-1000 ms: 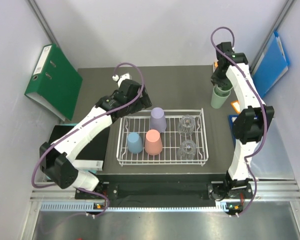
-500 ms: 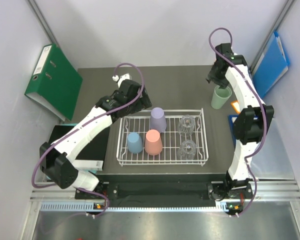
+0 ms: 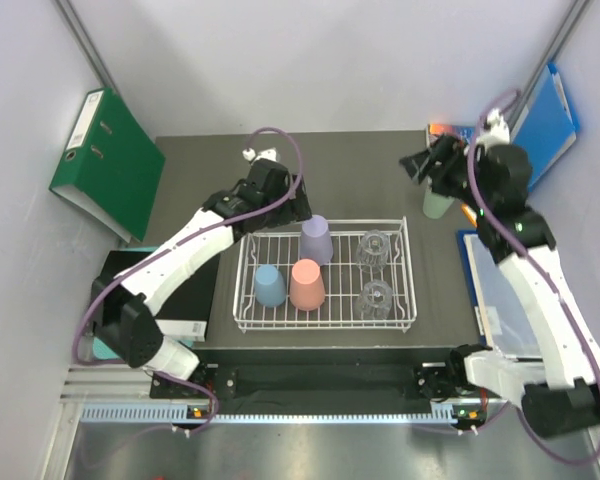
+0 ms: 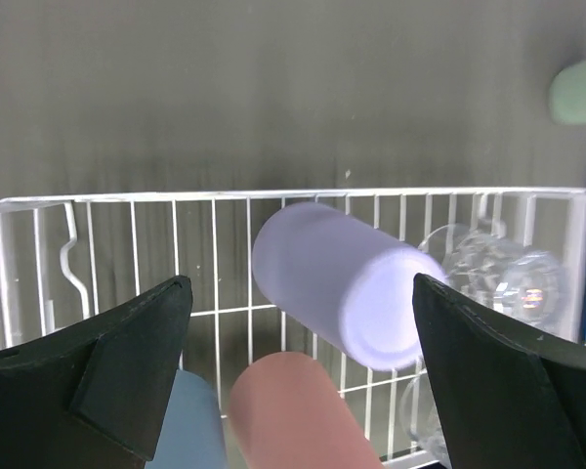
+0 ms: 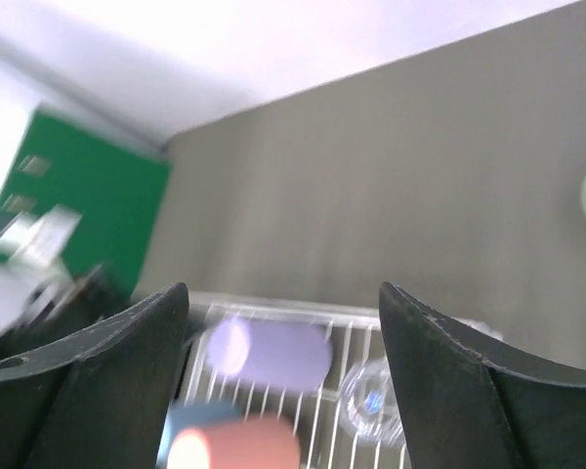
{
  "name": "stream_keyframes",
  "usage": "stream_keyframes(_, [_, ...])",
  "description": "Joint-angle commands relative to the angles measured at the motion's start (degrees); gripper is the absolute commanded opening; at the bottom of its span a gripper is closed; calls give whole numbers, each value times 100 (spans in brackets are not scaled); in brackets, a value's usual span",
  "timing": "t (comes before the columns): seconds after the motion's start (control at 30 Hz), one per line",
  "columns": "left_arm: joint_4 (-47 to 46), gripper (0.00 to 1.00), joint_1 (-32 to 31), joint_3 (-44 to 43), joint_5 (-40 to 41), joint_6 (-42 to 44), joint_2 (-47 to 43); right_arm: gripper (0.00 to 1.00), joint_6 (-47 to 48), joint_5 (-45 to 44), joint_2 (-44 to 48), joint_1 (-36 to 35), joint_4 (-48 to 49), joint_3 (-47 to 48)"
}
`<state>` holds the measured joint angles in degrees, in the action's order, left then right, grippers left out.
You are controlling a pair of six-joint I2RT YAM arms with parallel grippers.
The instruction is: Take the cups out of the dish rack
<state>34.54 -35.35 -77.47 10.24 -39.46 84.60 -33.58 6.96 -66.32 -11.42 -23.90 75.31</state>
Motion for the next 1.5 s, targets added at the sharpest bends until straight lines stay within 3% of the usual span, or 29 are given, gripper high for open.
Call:
stream_keyframes(0.0, [-36,99,-85,-180,-154,378,460,79,-122,859,785,-308,977,-1298])
stream_keyframes(0.17, [-149,99,-331,-277,-57,431,514,80,142,631,1340,-896,518,-1860])
stream_keyframes(0.47, [-773,99,-481,-85,233,88,224,80,-236,394,2097,-1547,729,-2828])
stream_keyframes(0.9, [-247,97,-929,-348,277,114,1076,80,53,235,2247,-1600,290,-2679])
stream_keyframes(0.97, [-150,90,-929,-435,338,114,1146,80,62,209,2229,-1600,272,-2644])
stream_keyframes(1.07, [-88,66,-929,-514,496,149,1077,80,106,174,2238,-1600,228,-2627])
stream_keyframes(1.1, [-80,53,-929,-515,531,158,1033,79,115,174,2238,-1600,228,-2618])
stream_keyframes(1.27, [87,15,-929,-830,883,316,769,79,150,130,2203,-1600,228,-2556])
stream_keyframes(1.37, [332,4,-929,-1269,1023,439,629,80,159,156,2168,-1600,237,-2504])
stream_keyframes(1.47, [430,0,-929,-1639,1068,571,462,80,150,139,2133,-1600,237,-2468])
